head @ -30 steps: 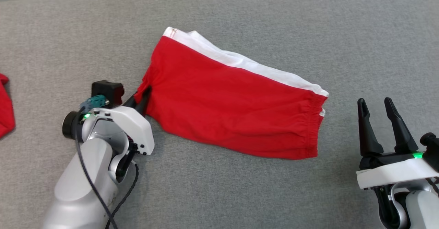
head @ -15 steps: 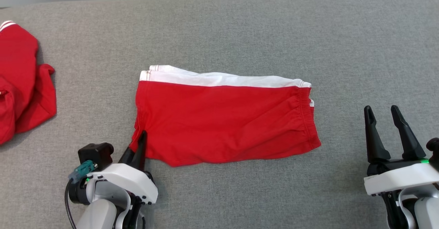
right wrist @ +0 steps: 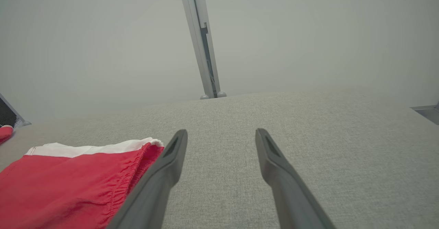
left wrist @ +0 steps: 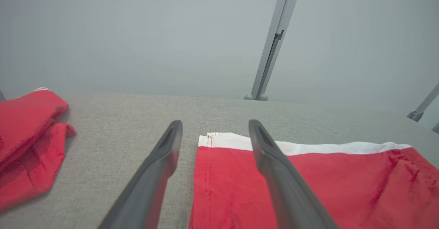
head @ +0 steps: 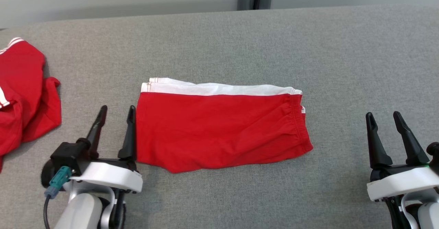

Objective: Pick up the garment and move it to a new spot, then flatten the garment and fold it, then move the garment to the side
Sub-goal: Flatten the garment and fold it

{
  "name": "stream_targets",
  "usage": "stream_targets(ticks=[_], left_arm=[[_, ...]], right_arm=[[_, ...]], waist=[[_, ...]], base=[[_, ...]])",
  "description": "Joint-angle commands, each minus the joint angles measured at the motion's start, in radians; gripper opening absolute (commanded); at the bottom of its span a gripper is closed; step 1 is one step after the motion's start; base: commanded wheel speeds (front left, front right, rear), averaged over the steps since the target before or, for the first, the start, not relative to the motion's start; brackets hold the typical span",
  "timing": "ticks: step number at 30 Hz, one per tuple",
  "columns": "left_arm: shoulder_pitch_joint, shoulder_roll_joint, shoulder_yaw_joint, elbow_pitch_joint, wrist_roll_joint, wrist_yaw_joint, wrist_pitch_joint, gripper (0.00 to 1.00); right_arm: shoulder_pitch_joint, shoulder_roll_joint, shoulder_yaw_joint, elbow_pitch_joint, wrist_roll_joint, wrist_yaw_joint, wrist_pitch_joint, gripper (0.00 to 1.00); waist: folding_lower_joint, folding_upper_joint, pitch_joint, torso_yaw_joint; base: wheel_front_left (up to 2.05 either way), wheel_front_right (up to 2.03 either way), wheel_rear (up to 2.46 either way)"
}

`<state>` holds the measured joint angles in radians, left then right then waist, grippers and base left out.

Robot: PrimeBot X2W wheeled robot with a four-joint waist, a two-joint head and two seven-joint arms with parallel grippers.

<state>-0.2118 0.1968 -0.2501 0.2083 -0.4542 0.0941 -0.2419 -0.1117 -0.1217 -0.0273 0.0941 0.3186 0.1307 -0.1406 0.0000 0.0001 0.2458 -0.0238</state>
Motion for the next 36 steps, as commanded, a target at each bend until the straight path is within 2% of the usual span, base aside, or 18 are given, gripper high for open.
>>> stream_targets(ticks=[1,4,10,20,36], left_arm=[[-0.006,0.015,0.009,-0.008,0.014,0.006,-0.006,1.00],[0.014,0.059,0.019,-0.029,0.056,0.009,-0.016,1.00],[0.076,0.100,0.013,-0.041,0.071,0.012,-0.004,1.00],[0.145,0.101,0.015,-0.076,0.045,0.026,0.011,1.00],[0.129,0.103,-0.007,-0.083,0.044,0.033,0.026,1.00]], right_arm=[[0.007,-0.005,-0.006,-0.006,-0.006,0.000,0.007,1.00],[0.025,-0.003,-0.012,-0.012,-0.022,0.000,0.018,1.00],[0.060,0.007,-0.012,-0.013,-0.033,0.000,0.032,1.00],[0.094,0.013,-0.018,-0.035,-0.040,0.000,0.049,1.00],[0.102,0.015,-0.038,-0.047,-0.058,0.000,0.063,1.00]], waist=[[0.0000,-0.0001,-0.014,0.004],[0.0000,-0.0001,-0.044,0.006],[0.0000,-0.0001,-0.091,0.009],[0.0000,-0.0001,-0.115,0.013],[0.0000,-0.0001,-0.114,0.016]], base=[[0.00,0.00,0.00],[0.00,0.00,0.00],[0.00,0.00,0.00],[0.00,0.00,0.00],[0.00,0.00,0.00]])
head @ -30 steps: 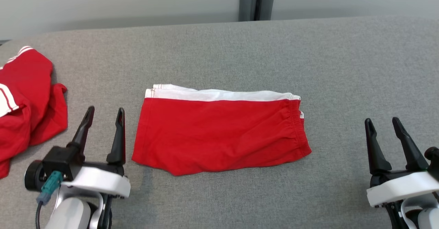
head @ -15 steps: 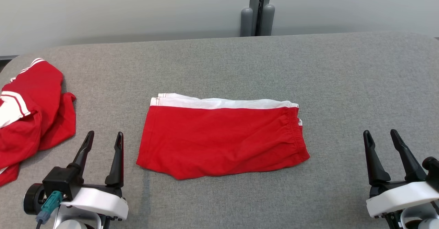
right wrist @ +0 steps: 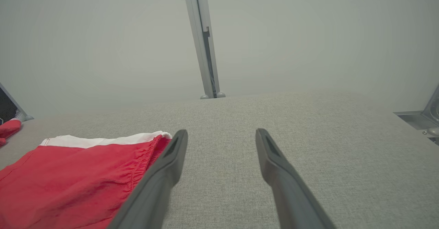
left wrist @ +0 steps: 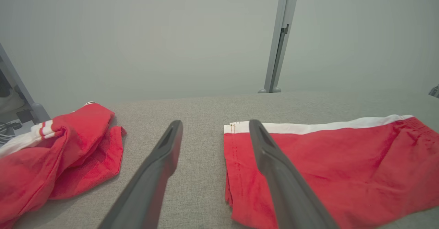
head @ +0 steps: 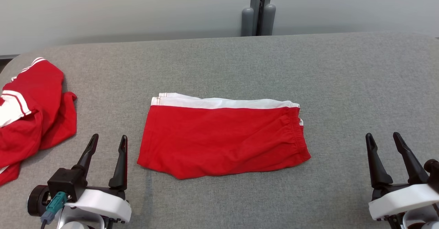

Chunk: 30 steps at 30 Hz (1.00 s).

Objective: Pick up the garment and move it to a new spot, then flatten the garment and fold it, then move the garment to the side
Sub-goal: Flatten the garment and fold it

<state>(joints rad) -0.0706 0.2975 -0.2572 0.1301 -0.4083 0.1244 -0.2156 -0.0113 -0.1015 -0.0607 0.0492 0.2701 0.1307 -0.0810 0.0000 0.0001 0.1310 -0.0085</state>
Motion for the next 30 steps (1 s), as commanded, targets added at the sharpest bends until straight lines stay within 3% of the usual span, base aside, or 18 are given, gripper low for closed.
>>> stream_targets(ticks=[1,10,18,24,30], left_arm=[[-0.016,0.001,-0.002,-0.005,-0.001,0.003,-0.001,1.00],[-0.077,-0.016,-0.023,-0.013,0.009,-0.008,-0.014,1.00],[-0.134,-0.050,-0.043,0.016,0.014,-0.023,-0.031,1.00],[-0.154,-0.068,-0.052,0.049,0.018,-0.034,-0.039,1.00],[-0.164,-0.071,-0.046,0.062,0.020,-0.036,-0.045,1.00]], right_arm=[[-0.004,-0.009,-0.005,-0.005,-0.011,0.000,0.006,1.00],[-0.129,-0.055,0.109,0.000,-0.031,0.000,0.067,1.00],[-0.270,-0.074,0.241,0.177,-0.014,0.000,0.108,1.00],[-0.302,-0.074,0.231,0.311,-0.023,0.000,0.083,1.00],[-0.277,-0.058,0.209,0.364,-0.017,0.000,0.052,1.00]], waist=[[0.0000,-0.0001,0.003,0.003],[0.0000,-0.0001,0.070,0.065],[0.0000,-0.0001,0.143,0.123],[0.0000,-0.0001,0.162,0.140],[0.0000,-0.0001,0.167,0.125]], base=[[0.00,0.00,0.00],[0.00,0.00,0.00],[0.00,0.00,0.00],[0.00,0.00,0.00],[0.00,0.00,0.00]])
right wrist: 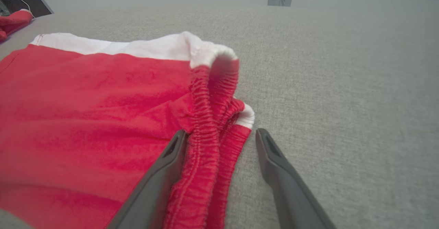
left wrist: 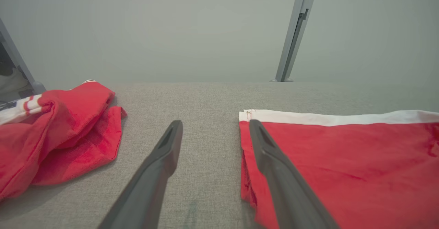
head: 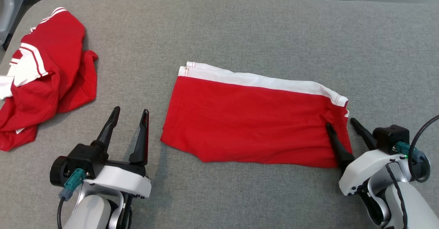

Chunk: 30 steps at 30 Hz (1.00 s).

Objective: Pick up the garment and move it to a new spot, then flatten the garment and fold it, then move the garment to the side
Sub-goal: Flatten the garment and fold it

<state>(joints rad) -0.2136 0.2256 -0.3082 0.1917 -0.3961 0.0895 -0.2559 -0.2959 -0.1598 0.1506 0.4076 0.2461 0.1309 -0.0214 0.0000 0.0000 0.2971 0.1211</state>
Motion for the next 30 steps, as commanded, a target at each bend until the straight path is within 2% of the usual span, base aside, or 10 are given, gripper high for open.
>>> stream_targets(ticks=[1,7,8,9,11,17,26,30], left_arm=[[-0.025,0.002,0.005,0.003,0.010,-0.002,-0.006,1.00],[-0.032,0.003,0.005,0.008,0.013,-0.009,-0.008,1.00],[-0.034,0.003,0.006,0.007,0.013,-0.007,-0.008,1.00],[-0.035,0.004,0.007,0.007,0.014,-0.007,-0.008,1.00],[-0.036,0.004,0.009,0.006,0.014,-0.008,-0.008,1.00],[-0.034,0.001,0.014,0.005,0.015,-0.005,-0.010,1.00],[-0.023,0.001,0.021,0.004,0.007,0.000,-0.010,1.00],[-0.017,0.004,0.027,0.000,0.004,0.006,-0.010,1.00]], right_arm=[[0.010,0.002,-0.002,0.015,0.011,0.000,-0.005,1.00],[0.008,0.021,0.039,0.057,0.056,0.000,0.037,1.00],[0.005,0.022,0.048,0.065,0.067,0.000,0.047,0.84],[0.001,0.022,0.054,0.070,0.075,0.000,0.049,0.45],[-0.004,0.020,0.068,0.080,0.096,0.000,0.058,0.00],[-0.007,-0.035,0.060,0.095,0.153,-0.005,0.056,0.00],[0.012,-0.178,-0.007,0.057,0.190,-0.004,0.051,0.00],[0.010,-0.202,-0.023,0.013,0.198,-0.002,0.087,0.00]], waist=[[0.0000,0.0000,0.003,-0.008],[0.0000,0.0000,0.009,-0.018],[0.0000,0.0000,0.011,-0.020],[0.0000,0.0000,0.012,-0.022],[0.0000,0.0000,0.013,-0.026],[0.0000,0.0000,0.014,-0.037],[0.0000,0.0000,0.013,-0.059],[0.0000,0.0000,0.007,-0.072]], base=[[0.00,0.00,0.00],[0.00,0.00,0.00],[0.00,0.00,0.00],[0.00,0.00,0.00],[0.00,0.00,0.00],[0.00,0.00,0.00],[0.00,0.00,0.00],[0.00,0.00,0.00]])
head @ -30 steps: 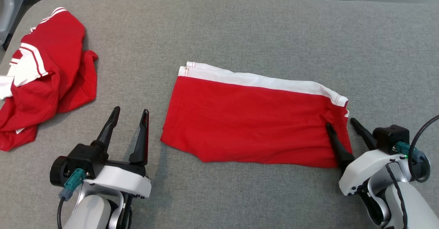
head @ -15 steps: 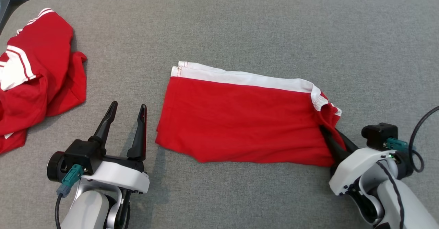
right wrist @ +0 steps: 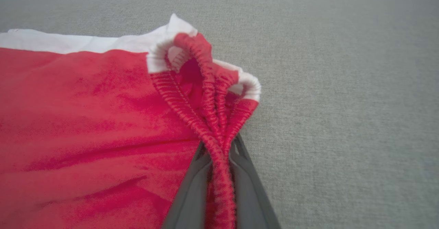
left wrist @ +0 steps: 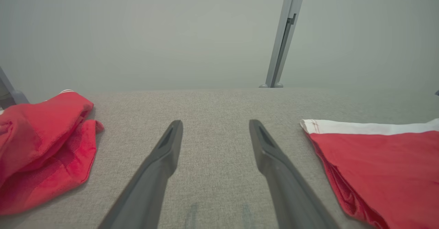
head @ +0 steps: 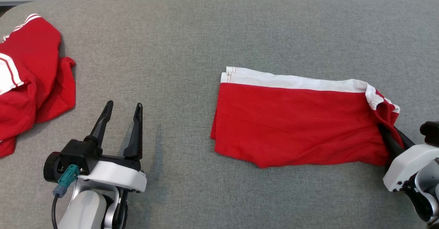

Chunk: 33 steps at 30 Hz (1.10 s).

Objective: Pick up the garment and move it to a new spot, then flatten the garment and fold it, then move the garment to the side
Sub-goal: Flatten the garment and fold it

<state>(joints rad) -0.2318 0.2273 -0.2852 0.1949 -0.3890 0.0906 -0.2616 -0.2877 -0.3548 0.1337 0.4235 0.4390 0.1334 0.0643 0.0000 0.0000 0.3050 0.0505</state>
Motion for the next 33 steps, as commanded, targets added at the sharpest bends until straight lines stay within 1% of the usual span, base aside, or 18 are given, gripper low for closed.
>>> stream_targets(ticks=[1,6,10,17,18,22,26,33], left_arm=[[0.002,0.001,0.003,-0.004,-0.003,0.004,-0.004,1.00],[-0.007,0.001,-0.003,-0.002,-0.003,0.001,-0.004,1.00],[-0.010,-0.002,-0.010,0.005,-0.003,0.000,-0.004,1.00],[-0.011,-0.004,-0.016,0.011,-0.005,-0.001,-0.004,1.00],[-0.011,-0.004,-0.016,0.011,-0.005,-0.001,-0.004,1.00],[-0.017,-0.010,-0.023,0.017,-0.005,-0.005,-0.004,1.00],[-0.024,-0.021,-0.031,0.024,-0.004,-0.009,-0.004,1.00],[-0.025,-0.037,-0.031,0.030,-0.003,-0.014,-0.004,1.00]], right_arm=[[-0.002,-0.006,-0.006,-0.016,0.010,-0.005,0.010,0.00],[-0.018,-0.009,-0.004,-0.076,0.056,-0.003,0.059,0.00],[-0.027,0.002,0.010,-0.122,0.121,-0.003,0.111,0.00],[-0.048,0.026,0.077,-0.234,0.261,-0.003,0.224,0.00],[-0.048,0.026,0.077,-0.234,0.261,-0.003,0.224,0.00],[-0.082,0.056,0.135,-0.278,0.329,-0.003,0.271,0.00],[-0.120,0.084,0.192,-0.267,0.371,-0.003,0.288,0.00],[-0.184,0.121,0.285,-0.173,0.406,-0.003,0.261,0.00]], waist=[[0.0000,0.0000,-0.001,-0.003],[0.0000,0.0000,-0.002,-0.006],[0.0000,0.0000,-0.006,0.001],[0.0000,0.0000,-0.011,0.034],[0.0000,0.0000,-0.011,0.034],[0.0000,0.0000,-0.010,0.059],[0.0000,0.0000,-0.011,0.090],[0.0000,0.0000,-0.001,0.130]], base=[[0.00,0.00,0.00],[0.00,0.00,0.00],[0.00,0.00,0.00],[0.00,0.00,0.00],[0.00,0.00,0.00],[0.00,0.00,0.00],[0.00,0.00,0.00],[0.00,0.00,0.00]])
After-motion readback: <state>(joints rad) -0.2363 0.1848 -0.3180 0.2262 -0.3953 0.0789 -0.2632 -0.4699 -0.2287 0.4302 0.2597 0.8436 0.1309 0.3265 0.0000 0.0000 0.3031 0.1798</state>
